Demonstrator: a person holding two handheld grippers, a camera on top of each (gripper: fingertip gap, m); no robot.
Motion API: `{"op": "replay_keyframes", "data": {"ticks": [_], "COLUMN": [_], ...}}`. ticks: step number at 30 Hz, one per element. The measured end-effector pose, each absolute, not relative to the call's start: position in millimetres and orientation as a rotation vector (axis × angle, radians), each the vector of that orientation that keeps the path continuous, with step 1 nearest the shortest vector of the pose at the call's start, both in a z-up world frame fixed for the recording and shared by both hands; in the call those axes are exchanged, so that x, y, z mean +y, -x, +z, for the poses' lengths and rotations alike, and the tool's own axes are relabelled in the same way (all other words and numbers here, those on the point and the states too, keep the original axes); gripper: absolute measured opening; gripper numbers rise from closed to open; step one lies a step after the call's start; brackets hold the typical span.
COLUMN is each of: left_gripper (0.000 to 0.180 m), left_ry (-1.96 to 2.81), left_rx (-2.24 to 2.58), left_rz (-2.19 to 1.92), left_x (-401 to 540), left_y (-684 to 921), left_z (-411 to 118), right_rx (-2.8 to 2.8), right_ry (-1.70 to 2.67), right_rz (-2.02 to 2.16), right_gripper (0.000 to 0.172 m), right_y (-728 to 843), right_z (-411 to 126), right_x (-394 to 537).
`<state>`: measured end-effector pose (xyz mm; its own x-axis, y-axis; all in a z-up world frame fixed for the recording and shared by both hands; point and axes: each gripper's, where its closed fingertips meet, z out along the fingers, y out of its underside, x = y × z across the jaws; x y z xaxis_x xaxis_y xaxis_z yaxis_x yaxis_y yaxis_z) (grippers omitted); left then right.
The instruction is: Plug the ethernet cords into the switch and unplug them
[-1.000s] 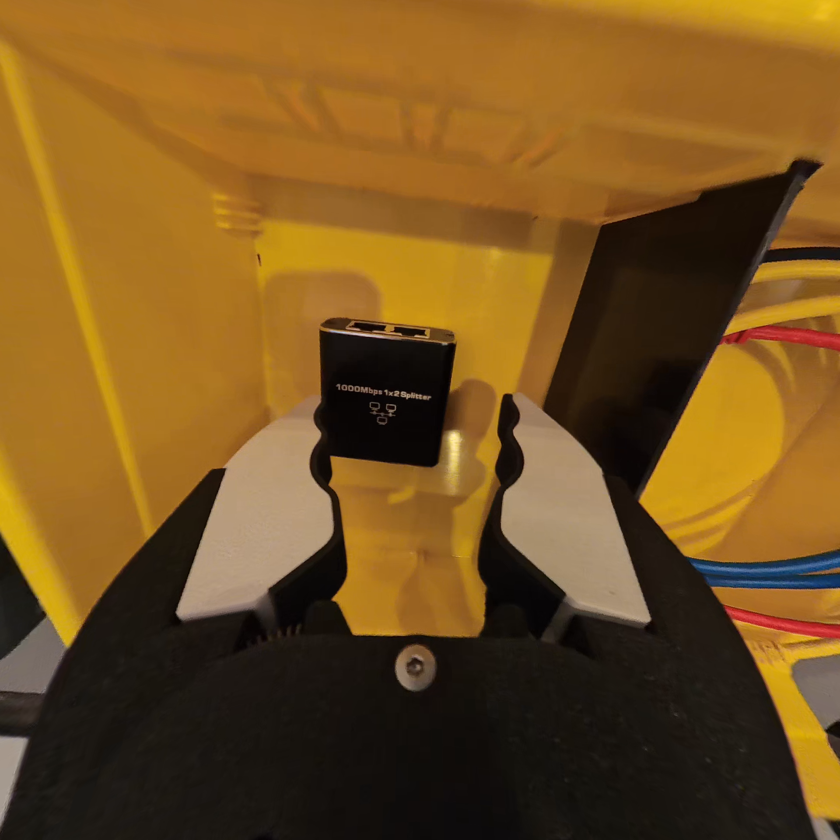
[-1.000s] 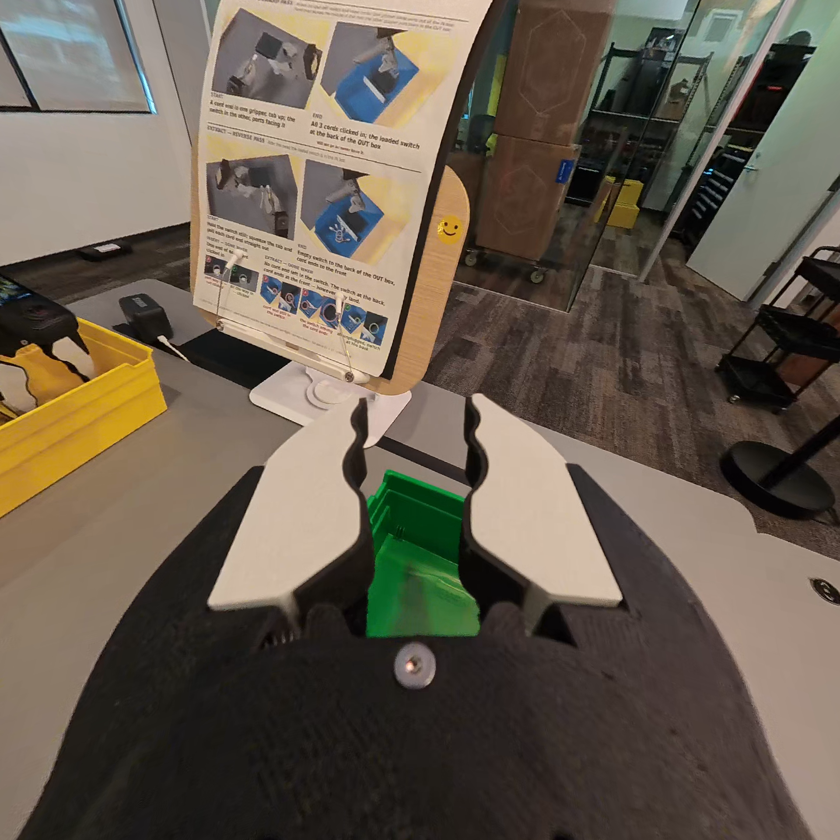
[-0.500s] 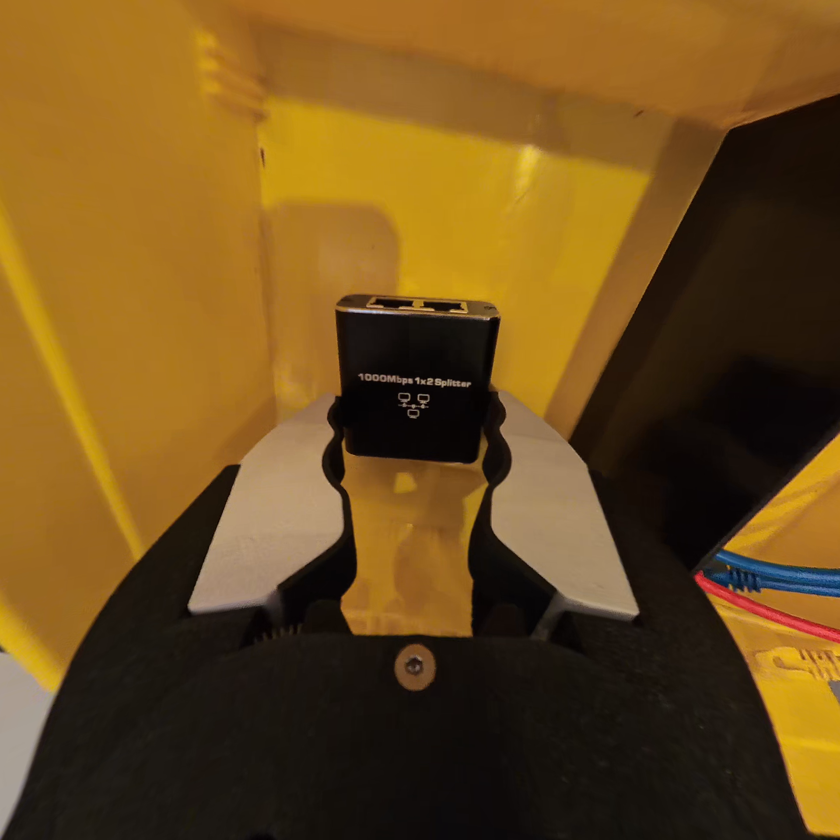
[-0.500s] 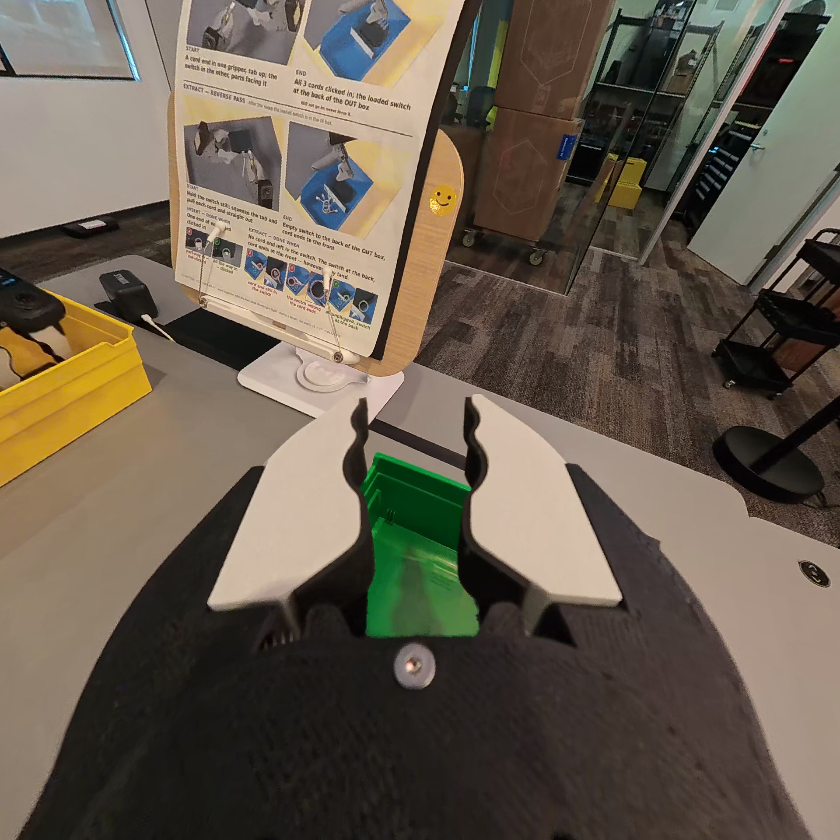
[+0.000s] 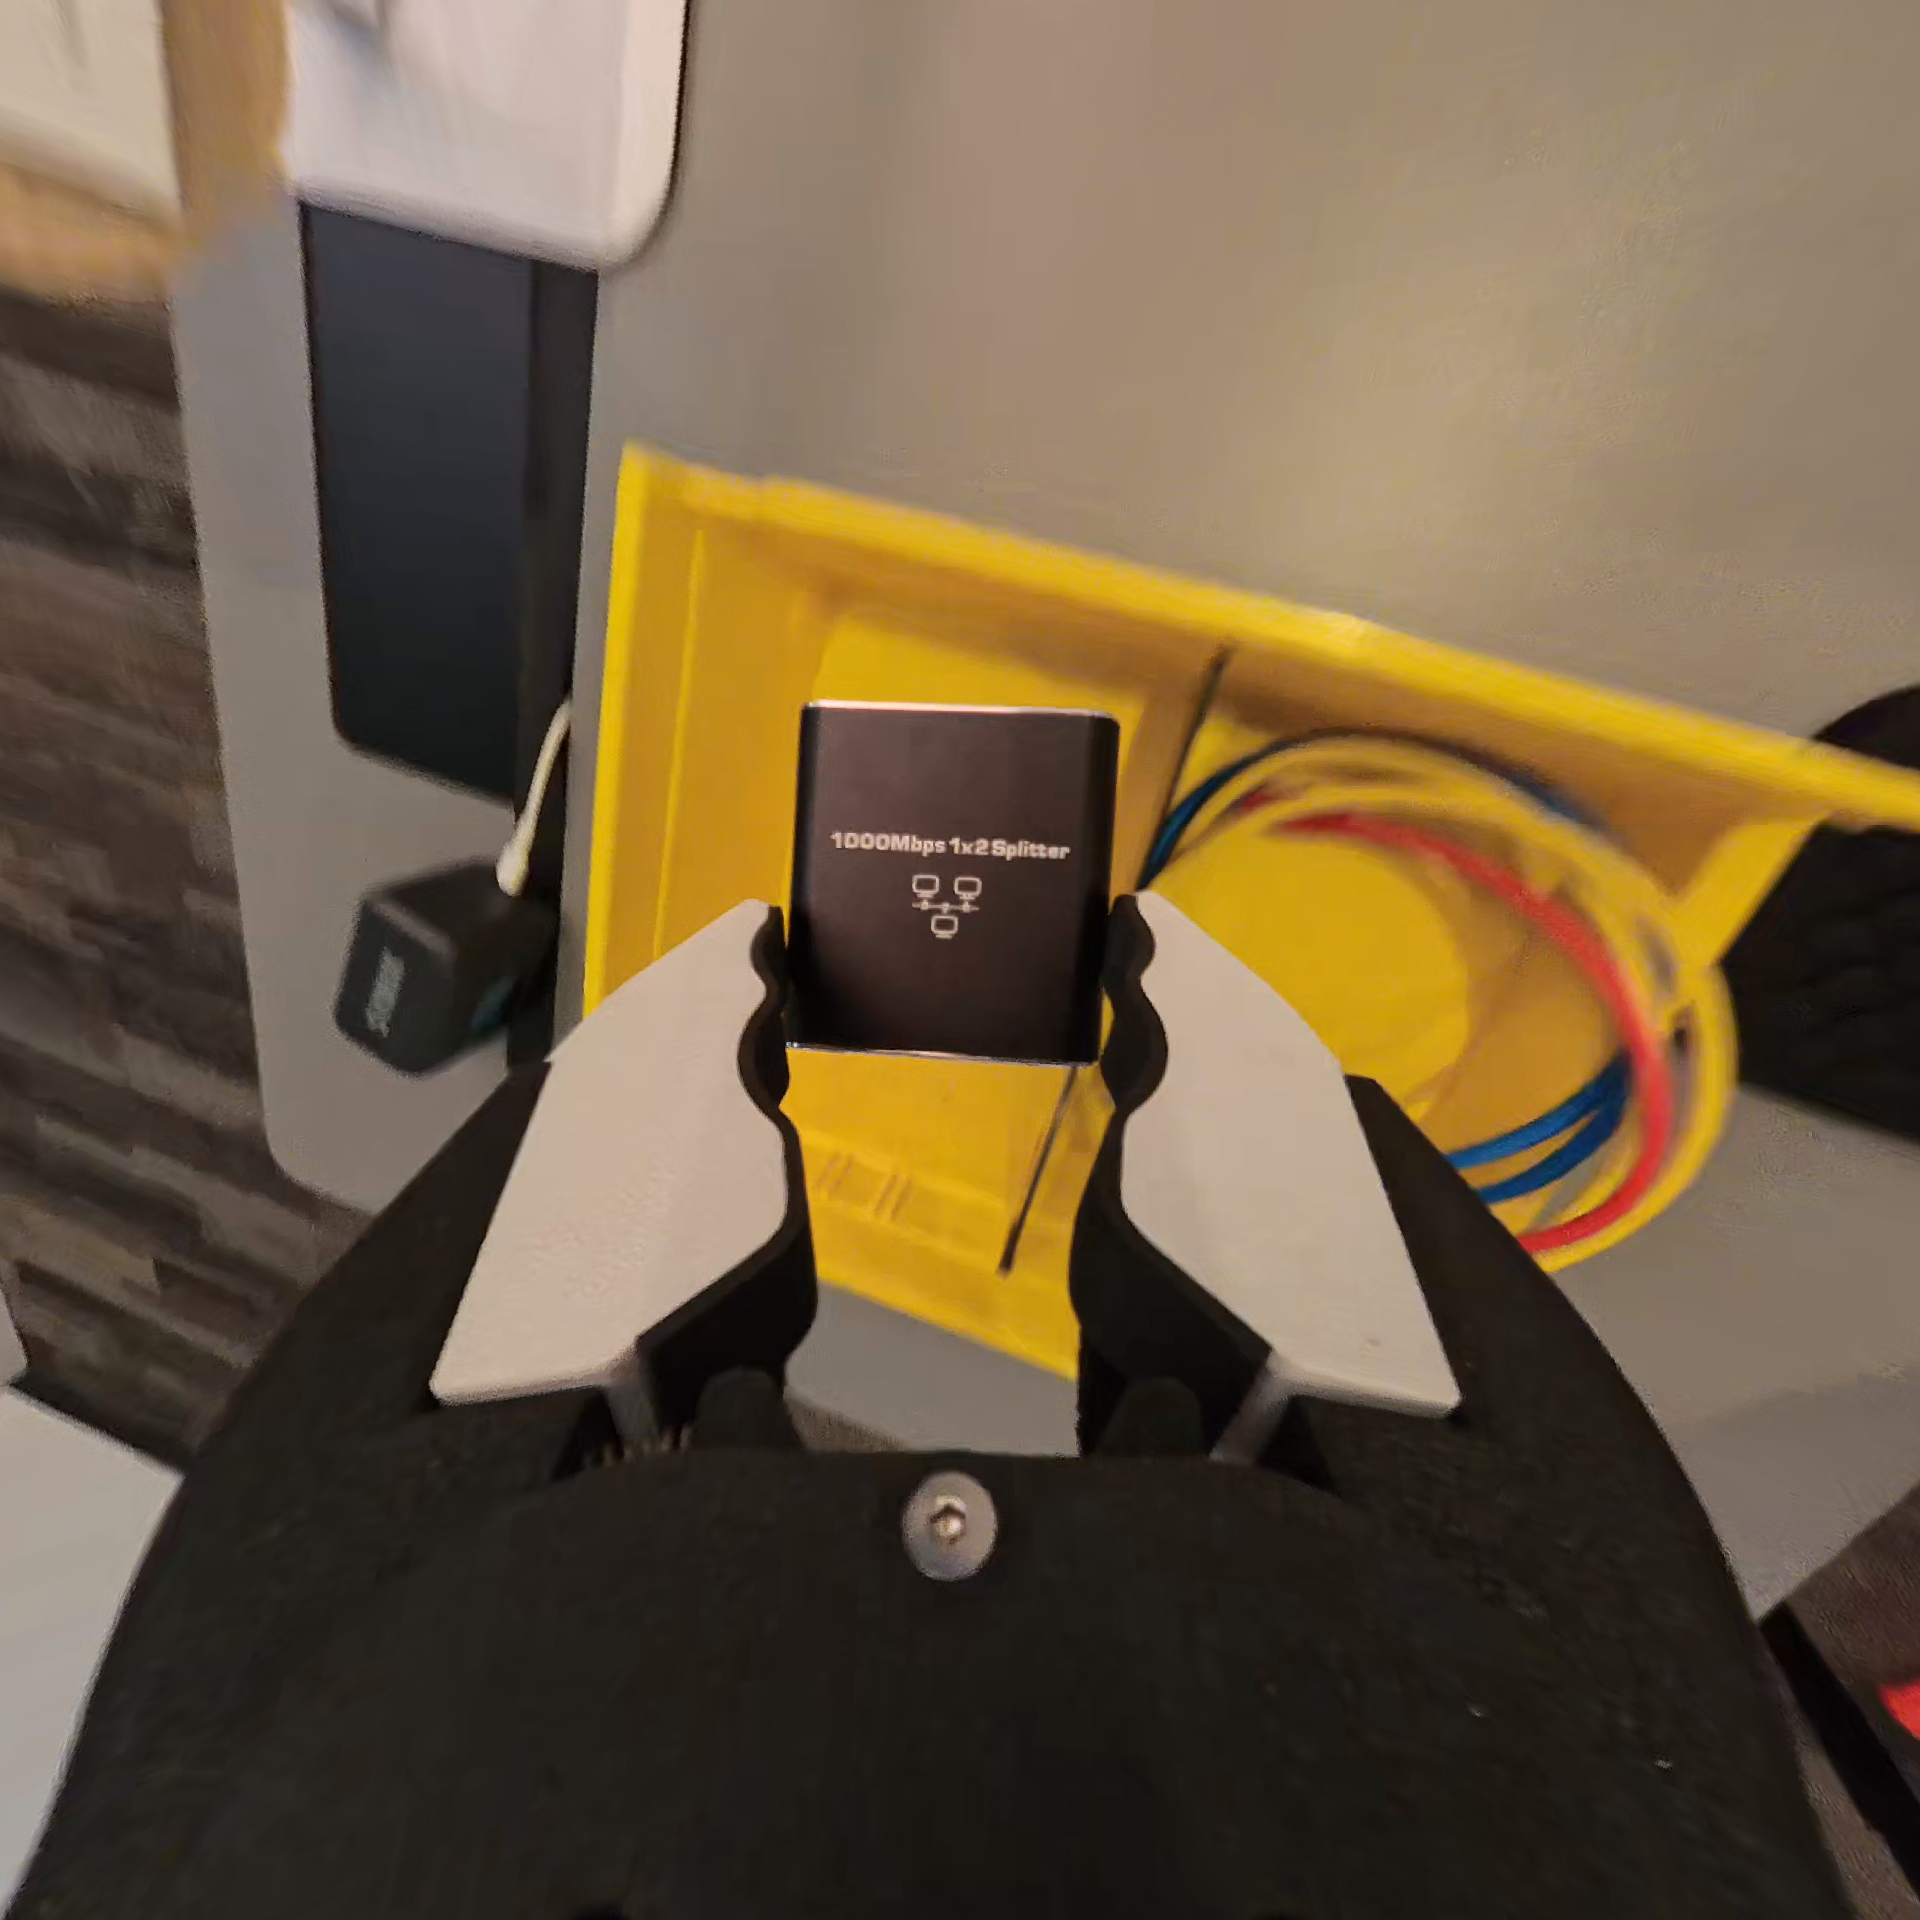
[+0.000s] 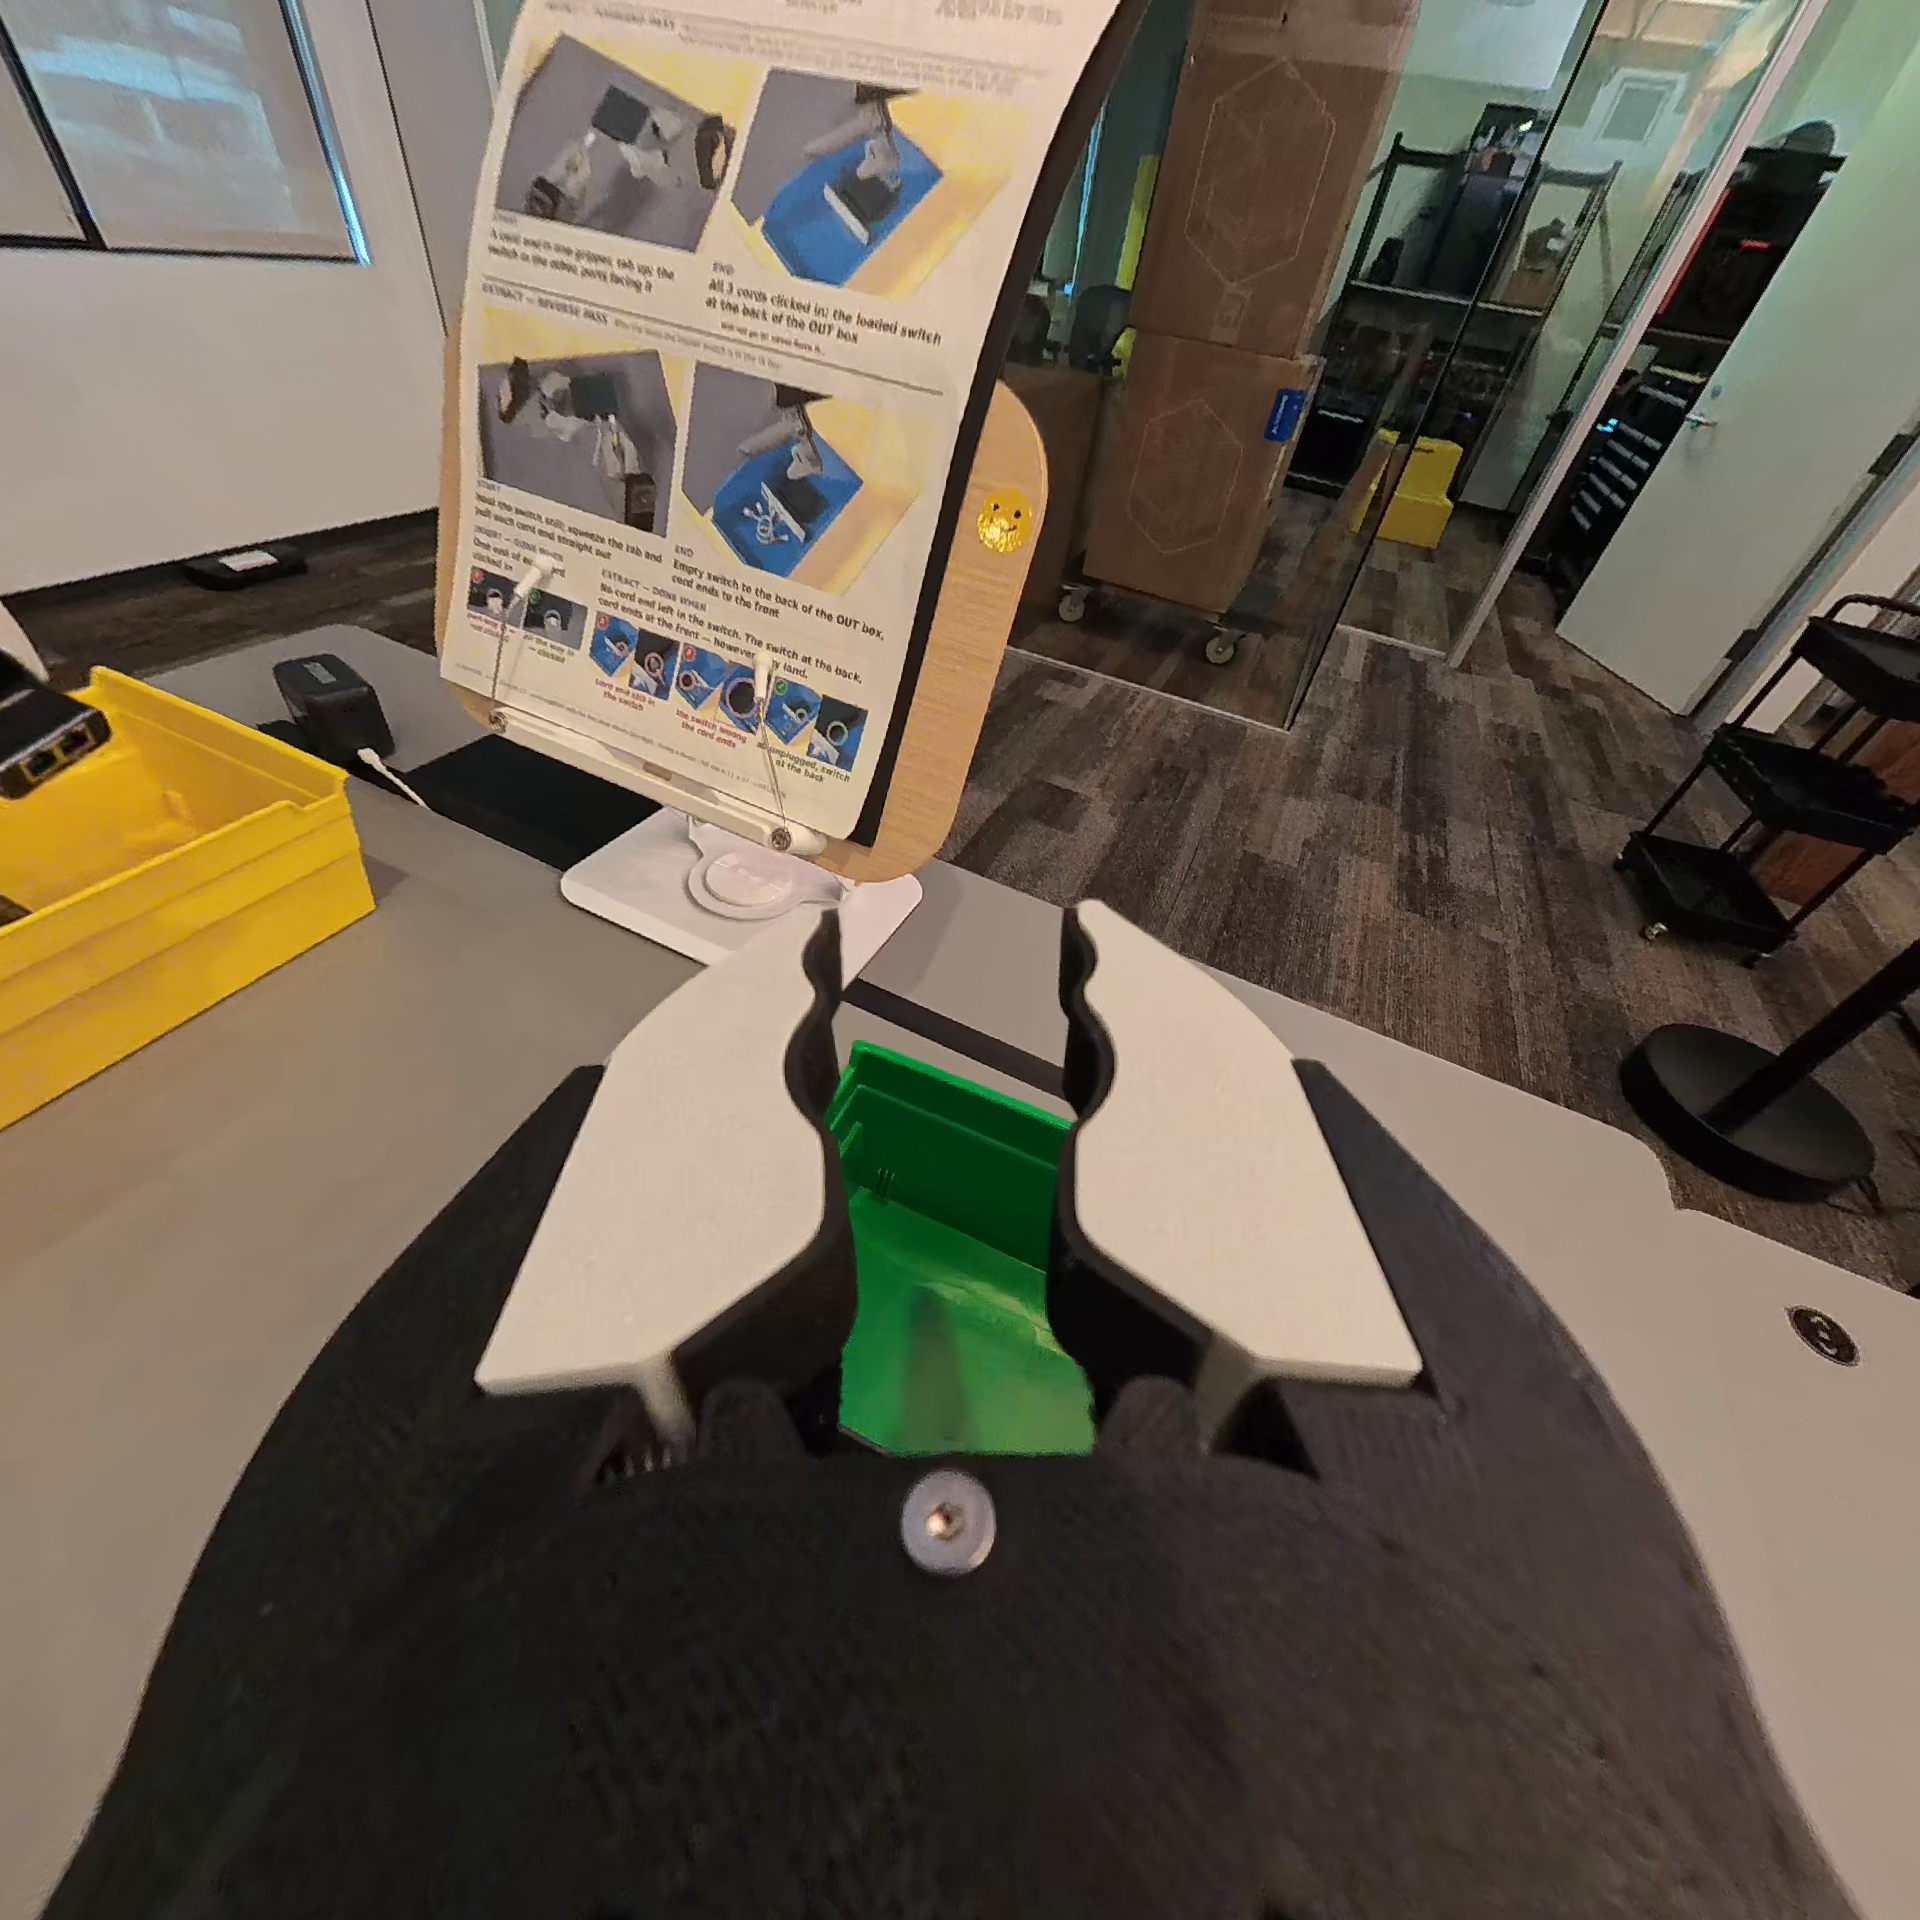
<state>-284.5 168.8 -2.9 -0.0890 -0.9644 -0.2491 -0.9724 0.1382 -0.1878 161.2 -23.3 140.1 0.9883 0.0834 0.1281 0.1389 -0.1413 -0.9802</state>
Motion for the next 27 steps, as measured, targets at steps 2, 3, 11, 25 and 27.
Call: {"op": "replay_keyframes", "data": {"ticks": [2,3,11,25,27], "left_gripper": [0.059,0.059,0.058,0.059,0.071], "left_ry": [1.813,1.815,1.780,1.767,1.765], "left_rx": [2.081,2.072,2.345,2.509,2.489], "left_rz": [-0.031,-0.062,0.019,0.079,0.038], "left_x": [142.6,128.8,67.2,86.9,85.1], "left_y": [248.0,229.9,146.9,135.9,132.1], "left_z": [8.4,6.6,-96.6,-157.2,-153.2], "right_rx": [-0.172,-0.176,-0.165,-0.135,-0.146], "right_ry": [1.703,1.702,1.707,1.720,1.723], "right_rz": [-0.040,-0.043,-0.046,0.024,0.021], "right_gripper": [0.041,0.041,0.041,0.041,0.041], "right_y": [-160.7,-160.8,-171.6,-185.8,-184.2], "right_z": [144.1,145.4,145.9,134.9,134.4], "right_x": [-31.2,-35.6,-73.5,-67.4,-64.9]}}
